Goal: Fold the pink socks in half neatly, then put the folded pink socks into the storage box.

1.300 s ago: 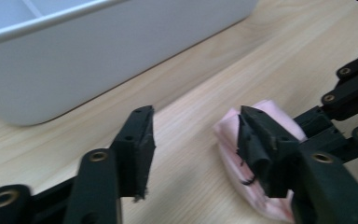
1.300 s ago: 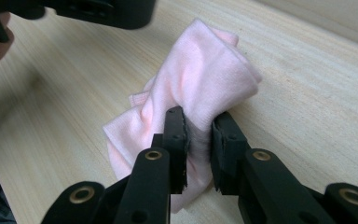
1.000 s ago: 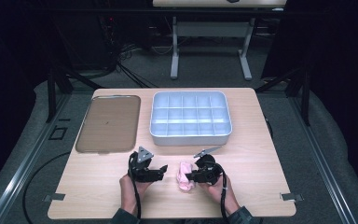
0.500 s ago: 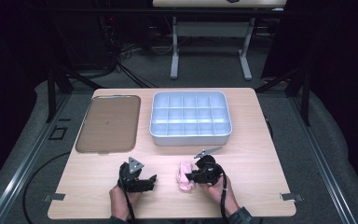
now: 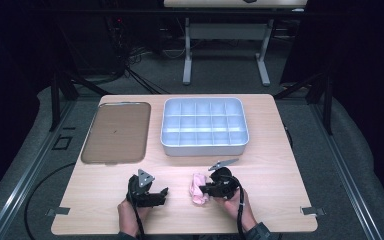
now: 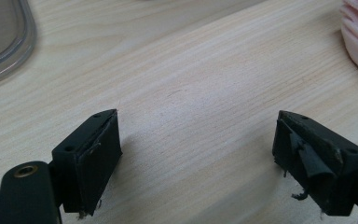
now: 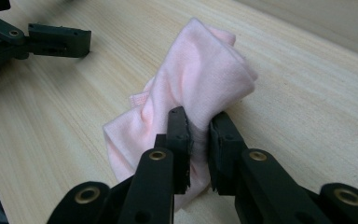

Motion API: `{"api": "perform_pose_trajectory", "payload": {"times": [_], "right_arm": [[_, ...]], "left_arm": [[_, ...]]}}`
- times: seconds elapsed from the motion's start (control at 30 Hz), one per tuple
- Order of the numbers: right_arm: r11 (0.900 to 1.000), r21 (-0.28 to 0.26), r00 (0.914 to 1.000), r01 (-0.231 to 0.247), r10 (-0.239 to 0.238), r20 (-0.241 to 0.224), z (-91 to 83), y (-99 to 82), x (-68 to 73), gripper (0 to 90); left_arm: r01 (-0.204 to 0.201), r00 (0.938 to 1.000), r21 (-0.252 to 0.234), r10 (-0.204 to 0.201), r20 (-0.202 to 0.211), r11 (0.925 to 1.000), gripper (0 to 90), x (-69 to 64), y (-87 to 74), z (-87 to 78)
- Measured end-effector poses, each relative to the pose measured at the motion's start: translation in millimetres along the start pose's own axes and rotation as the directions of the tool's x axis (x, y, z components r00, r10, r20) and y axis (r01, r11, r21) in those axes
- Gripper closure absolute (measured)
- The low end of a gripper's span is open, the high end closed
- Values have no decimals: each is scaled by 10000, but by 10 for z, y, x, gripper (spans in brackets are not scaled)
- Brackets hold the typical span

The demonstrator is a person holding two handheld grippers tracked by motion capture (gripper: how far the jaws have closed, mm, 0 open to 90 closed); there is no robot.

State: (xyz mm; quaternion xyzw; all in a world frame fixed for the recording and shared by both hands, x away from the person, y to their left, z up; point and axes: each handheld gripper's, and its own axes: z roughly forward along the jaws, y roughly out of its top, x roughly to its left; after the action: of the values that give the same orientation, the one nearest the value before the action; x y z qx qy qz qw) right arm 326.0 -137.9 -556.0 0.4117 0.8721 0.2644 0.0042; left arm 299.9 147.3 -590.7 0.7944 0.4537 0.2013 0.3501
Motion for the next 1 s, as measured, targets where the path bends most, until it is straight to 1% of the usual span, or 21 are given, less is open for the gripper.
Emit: {"api": "perform_pose_trajectory", "payload": {"times": [0.07,0.1,0.13,0.2,0.23,0.3,0.37,0.4,0.43,0.47,0.5,0.53,0.6,0.63,0.7,0.73,0.8,0.87,0.97,1.0], "right_arm": [[10000,-74,10000,46,-46,-11,-10,-7,5,813],[9998,-89,9998,199,-200,-77,-19,-13,-1,814],[9995,-268,9997,164,-168,-168,-17,-21,-2,815],[9988,-460,9997,171,-179,-174,-20,-29,1,818],[9978,-638,9992,156,-179,-363,-20,-30,4,819],[9961,-874,9991,128,-163,-401,-24,-28,19,819],[9926,-1210,9980,120,-194,-603,-31,-23,36,820],[9899,-1415,9979,106,-194,-612,-33,-21,43,820],[9849,-1732,9976,67,-185,-664,-35,-17,51,820],[9813,-1925,9977,58,-188,-658,-37,-15,52,820],[9751,-2215,9979,-21,-123,-635,-40,-14,56,820],[9660,-2582,9968,-121,-88,-795,-28,-13,53,820],[9635,-2677,9974,-99,-98,-720,-52,-12,36,821],[9650,-2619,9977,-117,-64,-680,-64,-11,25,821],[9611,-2760,9983,-137,-25,-583,-83,-16,5,821],[9624,-2714,9986,-102,-42,-523,-97,-15,-8,821],[9594,-2817,9988,-137,-3,-497,-119,-16,-30,821],[9588,-2836,9992,-138,24,-406,-148,-12,-65,821],[9589,-2830,9992,-187,77,-402,-175,-6,-109,820],[9573,-2884,9992,-206,100,-381,-180,-4,-125,821]], "left_arm": [[-2,10000,7,2,0,10000,148,0,0,0],[-7,10000,16,7,25,10000,148,1,1,-1],[-10,10000,24,10,31,10000,148,2,1,-1],[-13,10000,24,13,28,10000,148,2,1,-1],[-11,10000,22,11,26,10000,148,1,1,-1],[-12,10000,25,11,24,10000,148,1,1,-1],[-5,10000,7,5,-9,10000,148,-1,1,1],[-13,10000,12,13,-7,10000,148,0,1,0],[-7,10000,10,7,-9,10000,148,-1,1,1],[-10,10000,11,10,-9,10000,148,-1,1,0],[-10,10000,12,10,-8,10000,148,-1,1,0],[-9,10000,10,9,-10,10000,149,-1,1,1],[-11,10000,14,11,-11,10000,148,-1,1,0],[-10,10000,14,10,-11,10000,148,-1,1,0],[-11,10000,13,11,-10,10000,148,0,1,0],[-9,10000,12,9,-12,10000,148,-1,1,0],[-11,10000,13,11,-11,10000,149,-1,1,0],[-9,10000,13,9,-12,10000,149,-1,1,0],[-3,10000,8,3,-14,10000,149,-1,1,1],[-4,10000,8,4,-12,10000,148,-1,1,1]]}}
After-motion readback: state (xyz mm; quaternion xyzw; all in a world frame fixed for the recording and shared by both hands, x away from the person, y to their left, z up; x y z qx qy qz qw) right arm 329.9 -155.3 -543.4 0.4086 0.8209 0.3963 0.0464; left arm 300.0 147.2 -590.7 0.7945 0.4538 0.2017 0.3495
